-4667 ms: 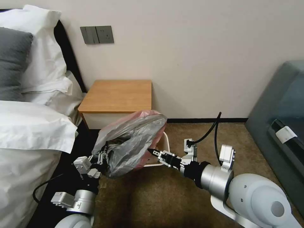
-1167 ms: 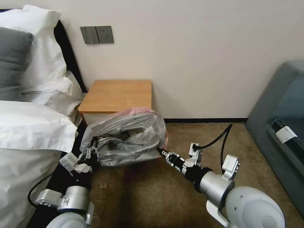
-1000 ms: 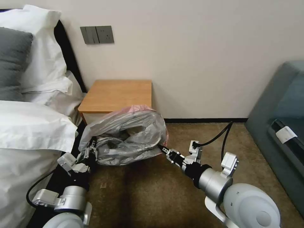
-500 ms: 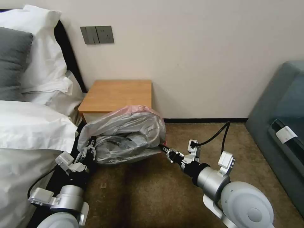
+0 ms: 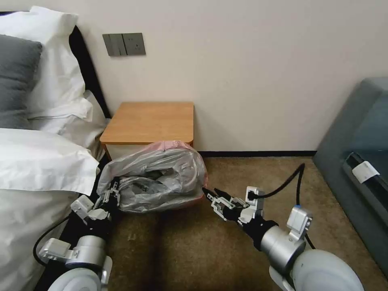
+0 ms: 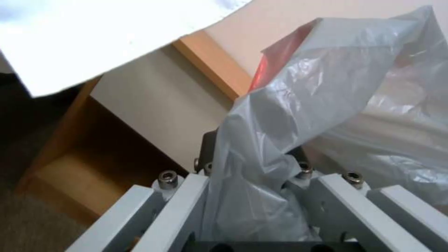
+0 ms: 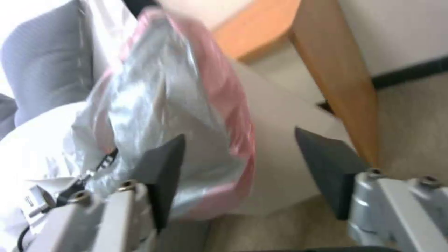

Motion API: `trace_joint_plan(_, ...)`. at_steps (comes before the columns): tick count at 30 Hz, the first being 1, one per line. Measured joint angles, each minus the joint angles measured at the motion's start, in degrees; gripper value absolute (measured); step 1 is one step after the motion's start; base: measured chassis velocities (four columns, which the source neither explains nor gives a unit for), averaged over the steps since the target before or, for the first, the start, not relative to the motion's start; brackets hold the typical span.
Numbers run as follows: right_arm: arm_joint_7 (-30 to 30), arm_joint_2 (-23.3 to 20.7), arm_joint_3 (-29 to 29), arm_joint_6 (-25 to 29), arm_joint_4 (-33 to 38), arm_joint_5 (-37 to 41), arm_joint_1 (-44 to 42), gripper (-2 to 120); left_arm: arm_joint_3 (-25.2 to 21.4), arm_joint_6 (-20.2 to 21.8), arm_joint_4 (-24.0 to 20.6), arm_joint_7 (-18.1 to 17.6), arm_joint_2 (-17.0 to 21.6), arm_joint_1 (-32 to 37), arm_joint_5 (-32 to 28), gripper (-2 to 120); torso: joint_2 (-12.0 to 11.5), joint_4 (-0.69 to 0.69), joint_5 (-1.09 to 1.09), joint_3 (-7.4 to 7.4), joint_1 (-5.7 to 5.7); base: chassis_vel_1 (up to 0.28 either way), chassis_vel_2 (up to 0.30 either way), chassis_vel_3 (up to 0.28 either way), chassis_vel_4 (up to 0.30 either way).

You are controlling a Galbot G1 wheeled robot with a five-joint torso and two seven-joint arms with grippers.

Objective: Pick up the garbage bag from the table and place it over the trash can.

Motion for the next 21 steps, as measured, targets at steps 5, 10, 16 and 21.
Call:
trace_joint_plan(5, -7.23, -1.44, 5.74, 2.38, 0.01, -1.90, 0.11, 84, -0.07, -0.47, 0.59, 3.41, 0.32, -0.03, 0.78, 10, 0.00, -0.01, 0.00, 0.00, 0.00, 0.000, 0.000, 0.000, 0.000)
trace_joint_plan(10, -16.82, -7.80, 13.49, 2.67, 0.09, 0.56, 5.34, 99, -0.14, -2.49, 1.34, 10.40, 1.14, 0.26, 3.84, 10, 0.00, 0.00, 0.01, 0.00, 0.00, 0.000, 0.000, 0.000, 0.000)
trace_joint_plan(16, -24.24, -18.82, 11.16, 1.16, -2.04, 7.48, 17.65, 100, 0.07, -6.39, 2.23, 17.23, 2.16, 0.73, 7.55, 10, 0.00, 0.00, 0.01, 0.00, 0.00, 0.000, 0.000, 0.000, 0.000)
trace_joint_plan(21, -26.14, -22.70, 6.82, -1.75, -5.73, 14.66, 27.14, 100, -0.27, -8.21, 2.40, 21.14, 2.41, 1.14, 9.74, 10, 0.00, 0.01, -0.01, 0.00, 0.00, 0.000, 0.000, 0.000, 0.000)
